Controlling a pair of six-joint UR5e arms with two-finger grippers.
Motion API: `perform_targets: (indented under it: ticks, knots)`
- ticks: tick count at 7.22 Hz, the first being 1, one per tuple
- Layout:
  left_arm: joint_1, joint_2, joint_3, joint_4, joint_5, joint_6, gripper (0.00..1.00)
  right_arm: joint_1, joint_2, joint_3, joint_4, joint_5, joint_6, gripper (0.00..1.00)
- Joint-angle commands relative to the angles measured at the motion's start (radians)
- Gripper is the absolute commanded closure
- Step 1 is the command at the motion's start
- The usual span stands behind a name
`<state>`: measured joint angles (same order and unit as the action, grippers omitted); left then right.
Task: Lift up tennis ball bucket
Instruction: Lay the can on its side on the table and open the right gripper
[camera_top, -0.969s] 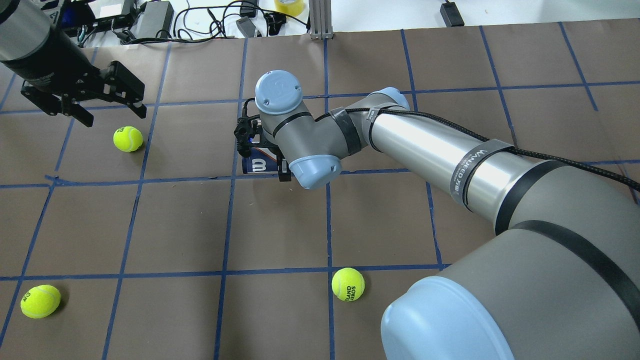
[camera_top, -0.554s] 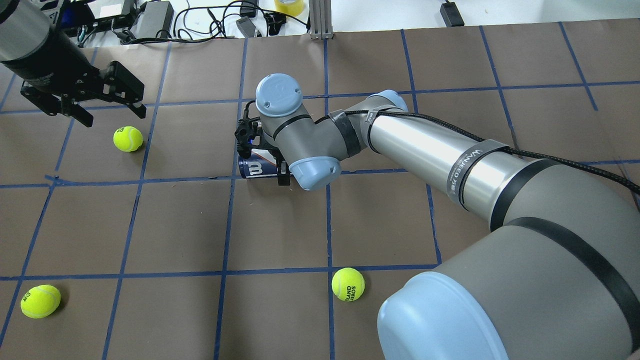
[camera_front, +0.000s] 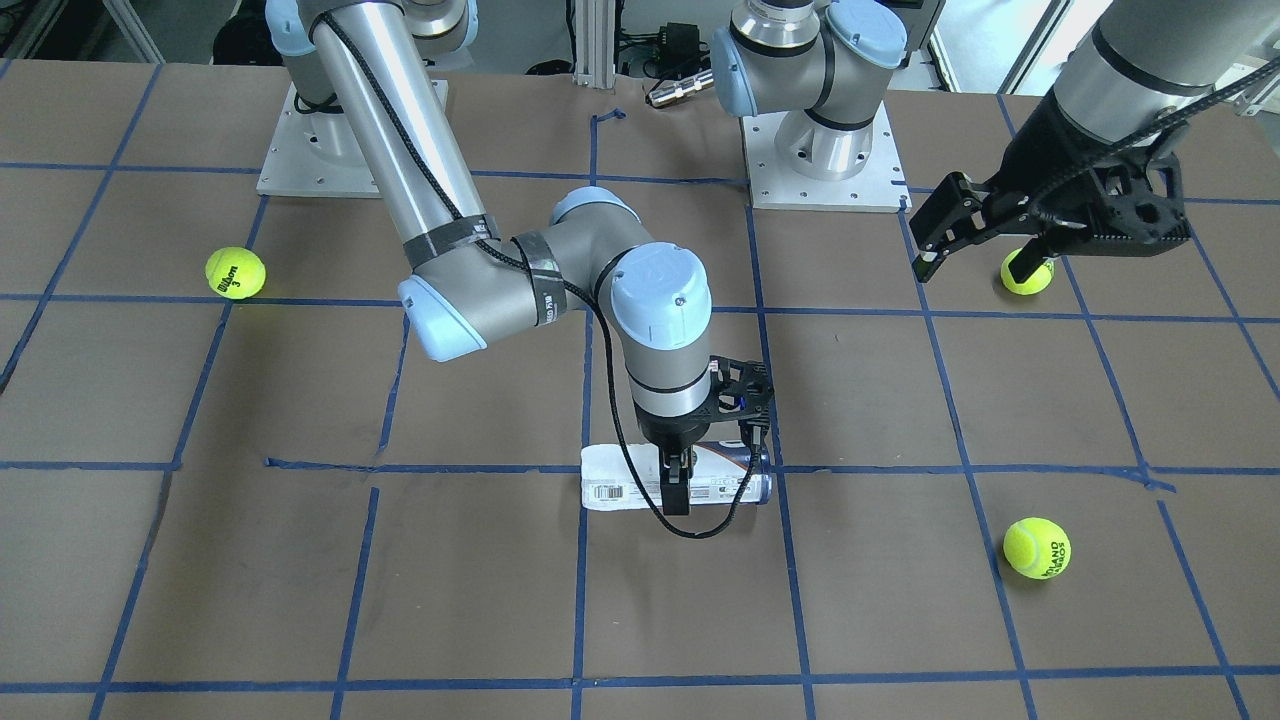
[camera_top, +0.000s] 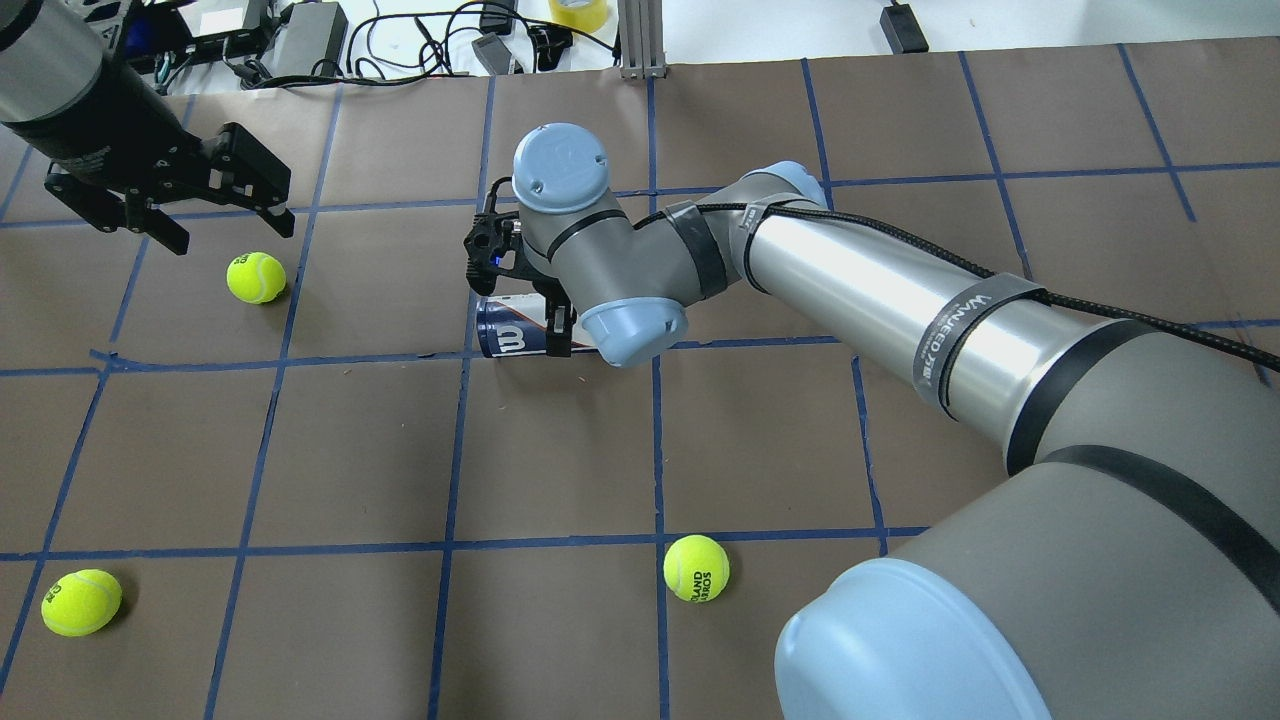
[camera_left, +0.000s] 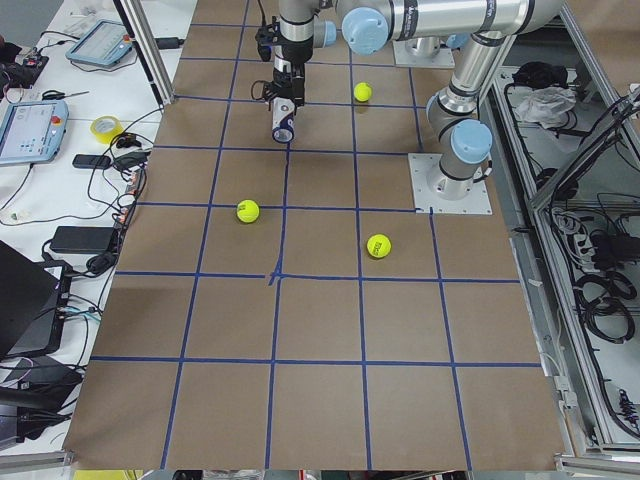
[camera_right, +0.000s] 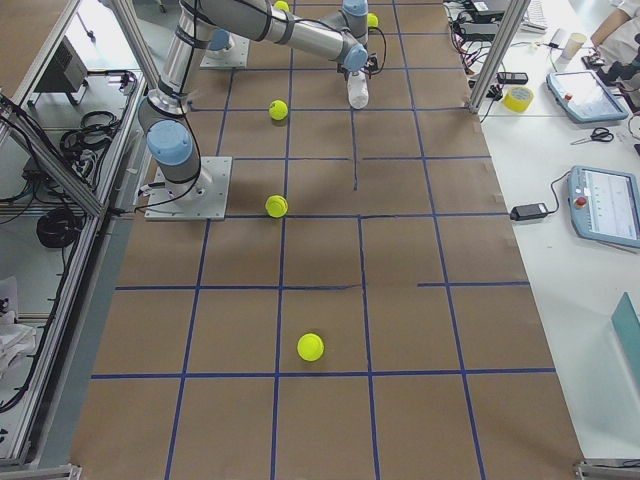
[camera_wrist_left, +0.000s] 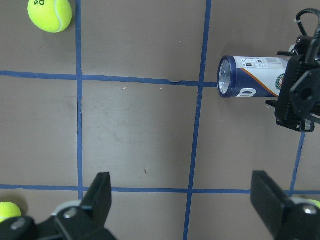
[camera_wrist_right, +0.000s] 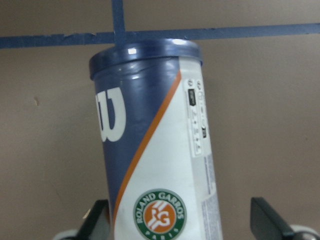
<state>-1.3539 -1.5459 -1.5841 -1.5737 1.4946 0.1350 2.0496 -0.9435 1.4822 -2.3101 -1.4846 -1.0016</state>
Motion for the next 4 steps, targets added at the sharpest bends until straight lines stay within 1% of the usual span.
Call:
perform_targets:
  ticks: [1,2,3,4]
  knots:
    - [0.003,-0.008,0.001,0.000,0.001,0.000,0.00,-0.067,-0.091,0.000,0.027,0.058,0.093,0.00]
    - [0.003,-0.023,-0.002,0.001,0.003,0.003,0.00,-0.115,-0.139,0.001,0.110,0.087,0.119,0.00]
    - [0.001,-0.051,-0.013,0.026,-0.008,-0.003,0.00,-0.152,-0.185,0.000,0.164,0.093,0.132,0.00]
    - [0.001,-0.074,-0.054,0.116,-0.101,-0.005,0.00,-0.192,-0.236,-0.002,0.223,0.092,0.182,0.00]
